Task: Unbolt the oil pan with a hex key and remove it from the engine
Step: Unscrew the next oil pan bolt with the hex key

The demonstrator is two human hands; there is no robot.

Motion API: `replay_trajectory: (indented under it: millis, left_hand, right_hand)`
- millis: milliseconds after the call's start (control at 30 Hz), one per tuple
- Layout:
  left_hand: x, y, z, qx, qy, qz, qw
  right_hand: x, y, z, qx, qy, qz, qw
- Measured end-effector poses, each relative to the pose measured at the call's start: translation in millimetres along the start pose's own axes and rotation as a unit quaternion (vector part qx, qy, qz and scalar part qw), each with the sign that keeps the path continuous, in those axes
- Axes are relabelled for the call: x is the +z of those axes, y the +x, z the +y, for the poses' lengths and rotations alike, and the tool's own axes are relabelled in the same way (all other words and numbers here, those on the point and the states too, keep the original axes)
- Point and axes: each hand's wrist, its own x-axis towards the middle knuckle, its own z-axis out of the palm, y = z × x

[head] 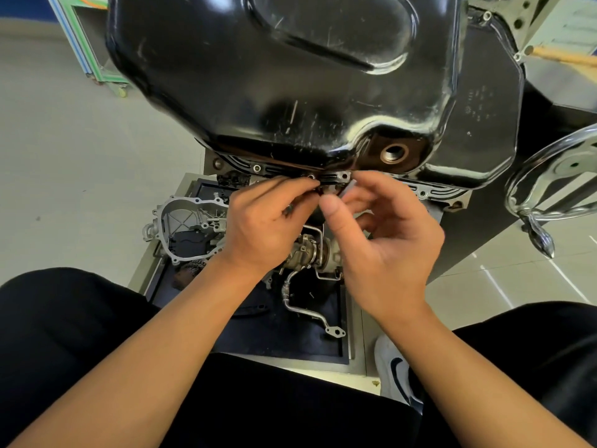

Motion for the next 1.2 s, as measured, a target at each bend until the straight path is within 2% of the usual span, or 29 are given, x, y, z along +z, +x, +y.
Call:
replay_trajectory:
  millis: [67,100,267,400,500,633,833,933,1067,1200]
  left_hand:
    - [0,-2,2,-0.007,-0.007,-0.001,1.000]
    - [-1,-3,2,-0.013,-0.014,0.000,1.000]
    - [-1,-4,1,-0.015,-0.022,-0.012,1.000]
    - [-3,-1,-1,0.004,-0.050,-0.077,0.996]
    - [-4,1,-2,0.018,-0.056,-0.097,0.994]
    - [-4,4,0,0.008,-0.017,-0.051,0.999]
    - [1,5,1,-0.034,-0.020,-0.009,0.999]
    - [-1,5,0,-0.038,-0.034,-0.016,0.999]
    - [-4,6,-2,0.008,-0.030,-0.073,0.997]
    - [-3,5,-3,0.012,-0.023,-0.071,0.997]
  right_hand:
    - [4,-1,0,0.047,0.049,0.001,0.998]
    - [5,-1,0,0.041,0.039,-0.007,0.998]
    - [6,3,9,-0.098,-0.069,-0.052,0.992]
    - [0,4,18,-0.178,-0.117,-0.115,0.970]
    - [-1,4,20,-0.175,-0.118,-0.101,0.972]
    - [0,5,22,-0.113,-0.103,-0.045,0.987]
    - [12,5,30,-0.055,-0.089,-0.017,0.994]
    - [15,4,35,-0.081,-0.084,-0.019,0.993]
    - [12,4,41,-0.150,-0.102,-0.044,0.982]
    - [13,0,45,-0.163,-0.122,-0.052,0.978]
